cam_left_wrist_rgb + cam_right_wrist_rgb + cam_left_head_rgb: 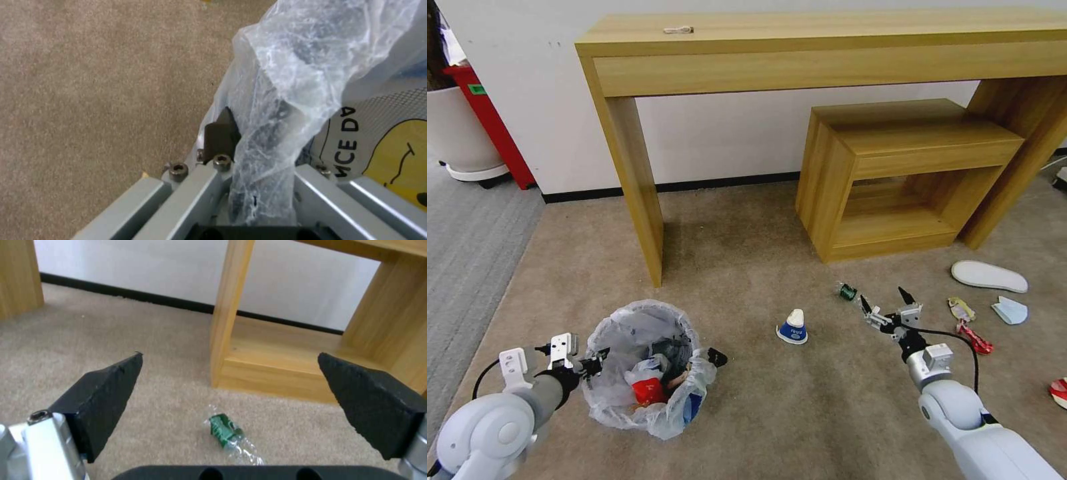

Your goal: Pick up the trash bin and place the garbage on the floor into it.

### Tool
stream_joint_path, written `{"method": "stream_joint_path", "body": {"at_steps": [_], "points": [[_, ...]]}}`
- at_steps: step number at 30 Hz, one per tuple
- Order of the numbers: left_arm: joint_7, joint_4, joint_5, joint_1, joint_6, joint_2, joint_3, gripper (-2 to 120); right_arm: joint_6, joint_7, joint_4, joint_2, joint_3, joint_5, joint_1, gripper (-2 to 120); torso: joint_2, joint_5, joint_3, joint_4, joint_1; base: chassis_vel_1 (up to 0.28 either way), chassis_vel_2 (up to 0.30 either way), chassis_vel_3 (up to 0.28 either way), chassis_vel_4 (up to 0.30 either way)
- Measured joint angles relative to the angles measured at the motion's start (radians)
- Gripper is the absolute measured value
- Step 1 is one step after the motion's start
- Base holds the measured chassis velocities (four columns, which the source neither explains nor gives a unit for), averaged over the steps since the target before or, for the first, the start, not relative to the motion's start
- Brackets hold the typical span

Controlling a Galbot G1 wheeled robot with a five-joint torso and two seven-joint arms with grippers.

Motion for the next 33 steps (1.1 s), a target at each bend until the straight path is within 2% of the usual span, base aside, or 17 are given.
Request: {"method": "stream_joint_path", "body": {"at_steps": [19, 33], "points": [[-0.020, -0.019, -0.014, 0.023, 0.009, 0.007, -0.040, 0, 0.019, -0.008, -0.012, 0.006, 0.012, -0.059, -0.008, 100, 0.000, 0.0001, 0.000, 0.0000, 0.000, 0.000, 0.000, 0.000, 0.000], [-0.020, -0.020, -0.016, 0.018, 0.010, 0.010, -0.040, 0, 0.024, -0.004, -0.014, 0.016, 0.019, -0.060, -0.013, 100, 0.000, 0.0000, 0.000, 0.0000, 0.000, 0.000, 0.000, 0.000, 0.000]]}}
